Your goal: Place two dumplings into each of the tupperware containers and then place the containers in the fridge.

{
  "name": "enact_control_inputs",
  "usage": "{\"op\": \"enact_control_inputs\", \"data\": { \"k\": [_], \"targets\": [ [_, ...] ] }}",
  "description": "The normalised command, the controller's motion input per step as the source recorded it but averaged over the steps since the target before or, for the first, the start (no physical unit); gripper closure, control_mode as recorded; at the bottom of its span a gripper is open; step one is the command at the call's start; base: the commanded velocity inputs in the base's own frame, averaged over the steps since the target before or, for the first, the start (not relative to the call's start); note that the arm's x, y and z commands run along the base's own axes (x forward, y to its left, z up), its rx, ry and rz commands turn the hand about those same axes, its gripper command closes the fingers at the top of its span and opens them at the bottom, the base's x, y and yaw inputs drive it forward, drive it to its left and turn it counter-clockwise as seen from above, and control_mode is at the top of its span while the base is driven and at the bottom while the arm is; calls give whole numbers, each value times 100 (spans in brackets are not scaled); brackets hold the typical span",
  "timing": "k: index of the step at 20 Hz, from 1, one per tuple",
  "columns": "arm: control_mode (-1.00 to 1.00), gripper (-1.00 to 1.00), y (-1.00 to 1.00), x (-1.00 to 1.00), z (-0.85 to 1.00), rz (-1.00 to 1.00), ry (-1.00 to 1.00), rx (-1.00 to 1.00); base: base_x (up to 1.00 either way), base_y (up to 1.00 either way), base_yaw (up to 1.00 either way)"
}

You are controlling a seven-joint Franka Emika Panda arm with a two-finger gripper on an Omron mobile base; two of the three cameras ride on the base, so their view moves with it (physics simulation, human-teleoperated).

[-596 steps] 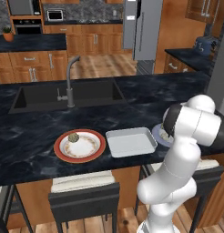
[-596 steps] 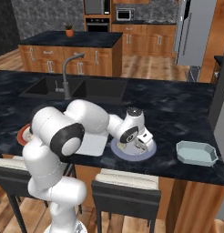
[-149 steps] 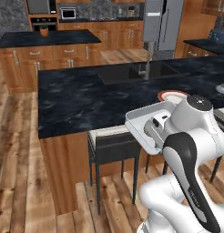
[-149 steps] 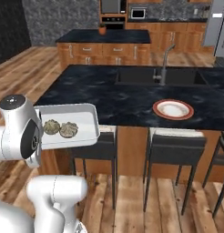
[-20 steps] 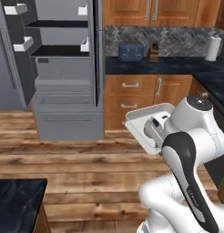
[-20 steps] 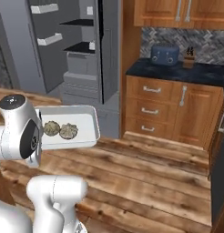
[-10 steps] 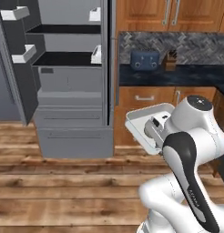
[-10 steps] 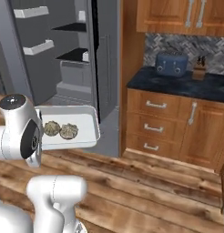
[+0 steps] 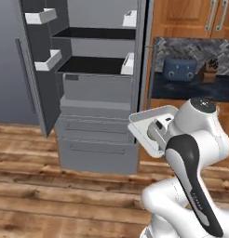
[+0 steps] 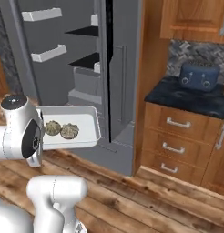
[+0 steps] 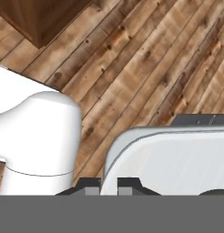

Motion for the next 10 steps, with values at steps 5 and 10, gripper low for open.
{"op": "enact_control_inputs", "data": {
  "k": [5, 10],
  "targets": [
    [100, 100, 0, 0, 0, 0, 0, 0, 26, 21, 41],
    [100, 100, 0, 0, 0, 0, 0, 0, 93, 31, 28]
  ]
}}
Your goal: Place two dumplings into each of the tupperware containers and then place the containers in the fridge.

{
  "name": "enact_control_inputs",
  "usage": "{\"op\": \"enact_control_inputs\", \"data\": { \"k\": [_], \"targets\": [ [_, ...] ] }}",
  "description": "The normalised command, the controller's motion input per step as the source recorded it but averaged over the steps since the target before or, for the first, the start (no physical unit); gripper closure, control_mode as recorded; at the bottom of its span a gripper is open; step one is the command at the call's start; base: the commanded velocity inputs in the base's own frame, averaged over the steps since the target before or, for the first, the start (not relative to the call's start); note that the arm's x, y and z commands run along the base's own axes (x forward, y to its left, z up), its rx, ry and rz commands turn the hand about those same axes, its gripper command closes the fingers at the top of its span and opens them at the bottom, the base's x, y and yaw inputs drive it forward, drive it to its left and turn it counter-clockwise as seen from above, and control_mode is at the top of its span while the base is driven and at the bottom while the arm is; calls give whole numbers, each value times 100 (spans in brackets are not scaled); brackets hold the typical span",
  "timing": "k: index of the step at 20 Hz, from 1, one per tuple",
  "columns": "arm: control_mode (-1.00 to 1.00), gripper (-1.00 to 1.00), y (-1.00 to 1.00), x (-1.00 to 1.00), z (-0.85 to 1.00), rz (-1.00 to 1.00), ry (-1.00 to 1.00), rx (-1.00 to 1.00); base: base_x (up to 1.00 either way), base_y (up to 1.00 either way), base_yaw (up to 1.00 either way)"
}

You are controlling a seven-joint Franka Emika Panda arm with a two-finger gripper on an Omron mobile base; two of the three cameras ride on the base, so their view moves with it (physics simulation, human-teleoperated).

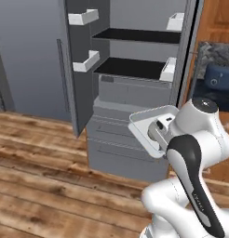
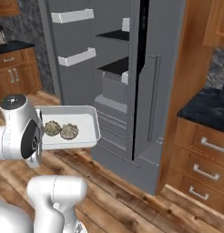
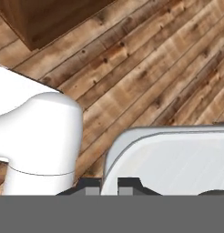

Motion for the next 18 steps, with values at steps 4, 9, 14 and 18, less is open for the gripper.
{"op": "enact_control_inputs", "data": {
  "k": [4, 9, 14, 18],
  "targets": [
    [100, 100, 0, 0, 0, 0, 0, 0, 99, 39, 15],
    [100, 100, 0, 0, 0, 0, 0, 0, 74, 22, -8],
    [100, 100, 0, 0, 0, 0, 0, 0, 70, 33, -25],
    [100, 100, 0, 0, 0, 0, 0, 0, 51, 14, -35]
  ]
}}
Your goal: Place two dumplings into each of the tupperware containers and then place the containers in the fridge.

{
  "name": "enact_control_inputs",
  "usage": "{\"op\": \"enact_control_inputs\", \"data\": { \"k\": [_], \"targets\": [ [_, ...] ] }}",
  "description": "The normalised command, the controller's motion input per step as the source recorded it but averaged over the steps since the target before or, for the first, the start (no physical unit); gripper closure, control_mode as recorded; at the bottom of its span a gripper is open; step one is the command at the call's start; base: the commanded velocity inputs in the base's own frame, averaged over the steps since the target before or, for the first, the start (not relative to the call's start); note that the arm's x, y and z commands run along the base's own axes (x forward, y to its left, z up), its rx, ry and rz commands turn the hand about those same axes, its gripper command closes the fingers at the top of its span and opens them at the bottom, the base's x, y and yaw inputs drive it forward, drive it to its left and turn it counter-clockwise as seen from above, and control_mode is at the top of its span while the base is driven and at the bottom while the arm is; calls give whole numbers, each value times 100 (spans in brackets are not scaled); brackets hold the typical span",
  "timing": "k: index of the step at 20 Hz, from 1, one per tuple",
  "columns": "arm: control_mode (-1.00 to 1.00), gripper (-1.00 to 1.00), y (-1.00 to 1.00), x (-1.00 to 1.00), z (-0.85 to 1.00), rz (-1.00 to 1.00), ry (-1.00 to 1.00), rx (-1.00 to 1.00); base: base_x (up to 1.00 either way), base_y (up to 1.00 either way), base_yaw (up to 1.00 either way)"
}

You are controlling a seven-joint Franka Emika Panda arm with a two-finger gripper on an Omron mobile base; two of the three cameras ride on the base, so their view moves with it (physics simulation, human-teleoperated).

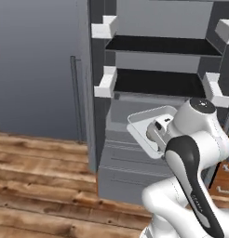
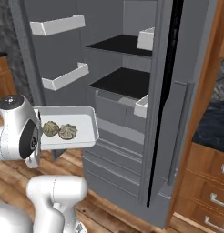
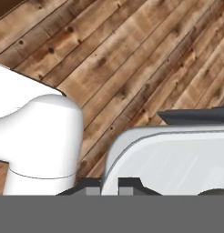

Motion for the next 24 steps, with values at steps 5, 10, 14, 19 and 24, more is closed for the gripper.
{"op": "enact_control_inputs", "data": {
  "k": [5, 10, 14, 19, 24],
  "targets": [
    [100, 100, 0, 0, 0, 0, 0, 0, 30, 9, -40],
    [100, 100, 0, 0, 0, 0, 0, 0, 66, 35, -31],
    [100, 100, 0, 0, 0, 0, 0, 0, 60, 19, -38],
    [100, 100, 0, 0, 0, 0, 0, 0, 52, 34, -37],
    [100, 100, 0, 0, 0, 0, 0, 0, 42, 53, -32]
  ]
}}
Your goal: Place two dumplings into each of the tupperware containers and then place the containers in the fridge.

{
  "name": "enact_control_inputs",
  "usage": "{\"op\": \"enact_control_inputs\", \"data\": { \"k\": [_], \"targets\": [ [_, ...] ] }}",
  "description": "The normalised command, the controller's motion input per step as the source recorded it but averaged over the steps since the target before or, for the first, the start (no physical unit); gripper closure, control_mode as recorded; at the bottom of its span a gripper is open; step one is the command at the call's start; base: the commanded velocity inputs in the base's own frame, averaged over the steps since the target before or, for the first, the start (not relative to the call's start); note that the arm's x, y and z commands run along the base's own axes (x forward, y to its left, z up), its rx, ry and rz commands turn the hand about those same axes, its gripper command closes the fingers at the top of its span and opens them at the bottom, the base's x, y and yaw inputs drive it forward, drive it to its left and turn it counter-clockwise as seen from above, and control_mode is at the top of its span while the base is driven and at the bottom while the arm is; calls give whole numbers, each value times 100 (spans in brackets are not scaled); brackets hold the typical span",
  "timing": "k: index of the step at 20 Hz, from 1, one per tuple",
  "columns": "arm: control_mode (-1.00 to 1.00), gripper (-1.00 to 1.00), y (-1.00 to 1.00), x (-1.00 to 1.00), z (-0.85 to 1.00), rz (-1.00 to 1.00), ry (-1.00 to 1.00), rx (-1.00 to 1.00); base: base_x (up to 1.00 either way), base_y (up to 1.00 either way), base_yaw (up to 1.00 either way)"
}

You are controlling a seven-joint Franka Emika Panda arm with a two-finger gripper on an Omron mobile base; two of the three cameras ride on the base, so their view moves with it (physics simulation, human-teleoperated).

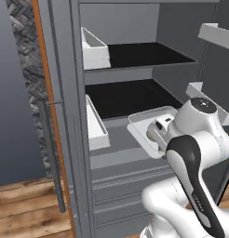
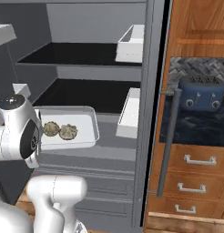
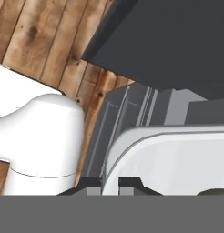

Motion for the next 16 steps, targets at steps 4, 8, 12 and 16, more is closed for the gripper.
{"op": "enact_control_inputs", "data": {
  "k": [4, 8, 12, 16],
  "targets": [
    [100, 100, 0, 0, 0, 0, 0, 0, 31, 17, -37],
    [100, 100, 0, 0, 0, 0, 0, 0, 43, 29, -32],
    [100, 100, 0, 0, 0, 0, 0, 0, 58, 47, -18],
    [100, 100, 0, 0, 0, 0, 0, 0, 48, 31, -16]
  ]
}}
